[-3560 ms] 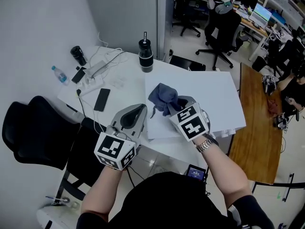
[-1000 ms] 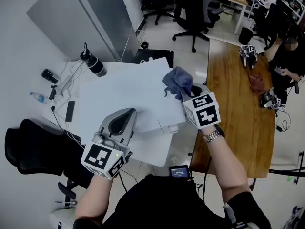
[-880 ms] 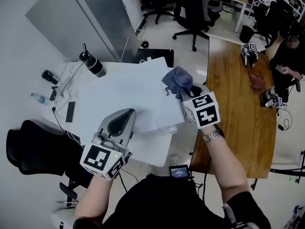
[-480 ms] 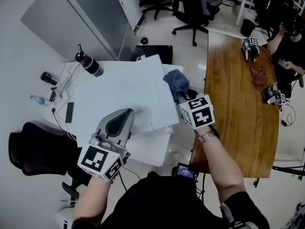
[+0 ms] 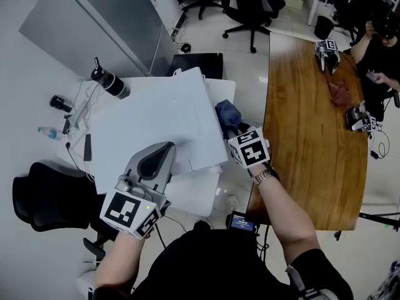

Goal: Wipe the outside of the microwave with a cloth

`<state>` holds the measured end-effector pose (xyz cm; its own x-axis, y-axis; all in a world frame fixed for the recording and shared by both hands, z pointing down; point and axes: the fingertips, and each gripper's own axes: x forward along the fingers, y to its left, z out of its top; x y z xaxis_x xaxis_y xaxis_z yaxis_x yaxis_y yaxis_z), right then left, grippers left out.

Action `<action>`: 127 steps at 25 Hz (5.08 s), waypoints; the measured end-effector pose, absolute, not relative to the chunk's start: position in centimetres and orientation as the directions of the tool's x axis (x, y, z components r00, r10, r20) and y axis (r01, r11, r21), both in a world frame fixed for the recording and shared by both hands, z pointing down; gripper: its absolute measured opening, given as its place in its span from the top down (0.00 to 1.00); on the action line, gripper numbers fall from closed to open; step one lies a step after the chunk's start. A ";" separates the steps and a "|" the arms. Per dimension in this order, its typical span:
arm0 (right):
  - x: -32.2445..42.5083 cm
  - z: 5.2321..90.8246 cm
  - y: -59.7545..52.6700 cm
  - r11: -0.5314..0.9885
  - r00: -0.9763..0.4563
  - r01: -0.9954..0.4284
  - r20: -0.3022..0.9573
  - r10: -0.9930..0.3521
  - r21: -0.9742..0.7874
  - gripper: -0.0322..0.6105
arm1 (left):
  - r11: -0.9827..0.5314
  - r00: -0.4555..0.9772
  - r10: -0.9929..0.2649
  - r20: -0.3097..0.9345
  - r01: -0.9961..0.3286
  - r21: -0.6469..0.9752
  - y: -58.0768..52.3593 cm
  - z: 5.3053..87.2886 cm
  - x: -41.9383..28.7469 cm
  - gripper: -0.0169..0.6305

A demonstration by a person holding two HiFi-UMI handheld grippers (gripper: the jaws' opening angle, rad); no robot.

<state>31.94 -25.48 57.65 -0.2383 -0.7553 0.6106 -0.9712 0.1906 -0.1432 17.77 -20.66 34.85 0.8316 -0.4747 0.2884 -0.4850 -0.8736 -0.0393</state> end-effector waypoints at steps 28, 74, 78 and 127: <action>32.1 68.6 -24.8 0.153 -0.250 -0.968 0.748 -0.614 -0.198 0.85 | -0.914 0.857 -0.395 0.330 -0.402 -0.052 -19.3 36.0 24.5 0.97; 18.3 43.3 -4.5 0.194 -0.138 -0.979 0.511 -0.848 0.058 0.85 | -0.863 0.858 -0.496 0.137 -0.504 0.034 -10.1 33.9 1.6 0.97; 12.0 43.6 -4.0 0.289 -0.219 -0.955 0.519 -0.826 0.058 0.85 | -0.831 0.828 -0.543 0.141 -0.554 0.050 -9.5 34.7 -3.3 0.97; -14.2 54.4 -18.3 0.529 -0.384 -0.848 0.637 -0.669 0.045 0.85 | -0.636 0.634 -0.742 0.216 -0.768 0.070 -10.7 38.9 -26.3 0.97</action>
<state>-14.21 -18.35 54.38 -0.3837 -0.6688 0.6367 -0.8476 0.5288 0.0447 -26.30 -10.67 38.89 0.6342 -0.7424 0.2159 -0.7684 -0.6361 0.0696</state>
